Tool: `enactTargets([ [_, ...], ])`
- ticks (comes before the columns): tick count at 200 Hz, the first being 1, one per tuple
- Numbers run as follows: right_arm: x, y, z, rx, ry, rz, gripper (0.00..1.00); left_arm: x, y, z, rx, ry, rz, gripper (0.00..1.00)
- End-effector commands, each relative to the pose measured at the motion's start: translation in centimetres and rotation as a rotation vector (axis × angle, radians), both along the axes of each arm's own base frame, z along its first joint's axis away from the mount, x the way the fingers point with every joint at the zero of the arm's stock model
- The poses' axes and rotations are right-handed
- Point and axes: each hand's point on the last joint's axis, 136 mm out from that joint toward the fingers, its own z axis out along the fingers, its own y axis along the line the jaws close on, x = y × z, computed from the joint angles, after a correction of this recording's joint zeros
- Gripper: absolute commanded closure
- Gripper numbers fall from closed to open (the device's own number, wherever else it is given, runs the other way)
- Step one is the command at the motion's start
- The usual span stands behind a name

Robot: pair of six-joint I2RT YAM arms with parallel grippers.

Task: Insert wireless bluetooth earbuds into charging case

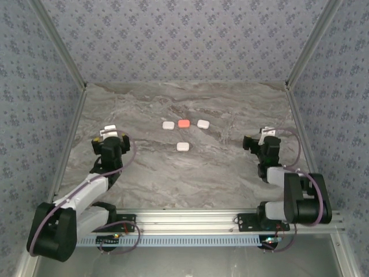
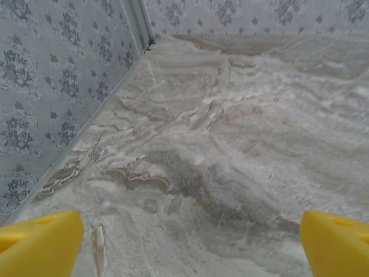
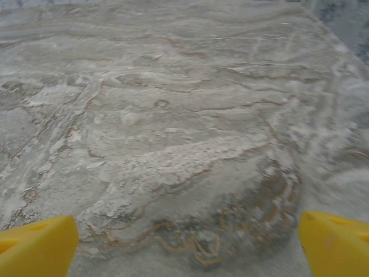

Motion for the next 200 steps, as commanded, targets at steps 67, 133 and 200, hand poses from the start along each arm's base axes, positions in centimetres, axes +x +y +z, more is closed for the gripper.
enactTargets([
  [67, 3.3, 0.4, 0.4, -0.007, -0.039, 0.075, 0.0, 3.9, -3.0, -0.9, 0.024, -0.093, -0.281, 0.04],
  [133, 3.3, 0.6, 0.4, -0.026, -0.038, 0.072, 0.0, 7.0, 2.0, -4.5, -0.151, -0.026, -0.151, 0.01],
  [200, 3.3, 0.6, 0.5, -0.028, -0.039, 0.071, 0.0, 7.1, 1.4, -4.5, -0.133, -0.015, -0.176, 0.01],
])
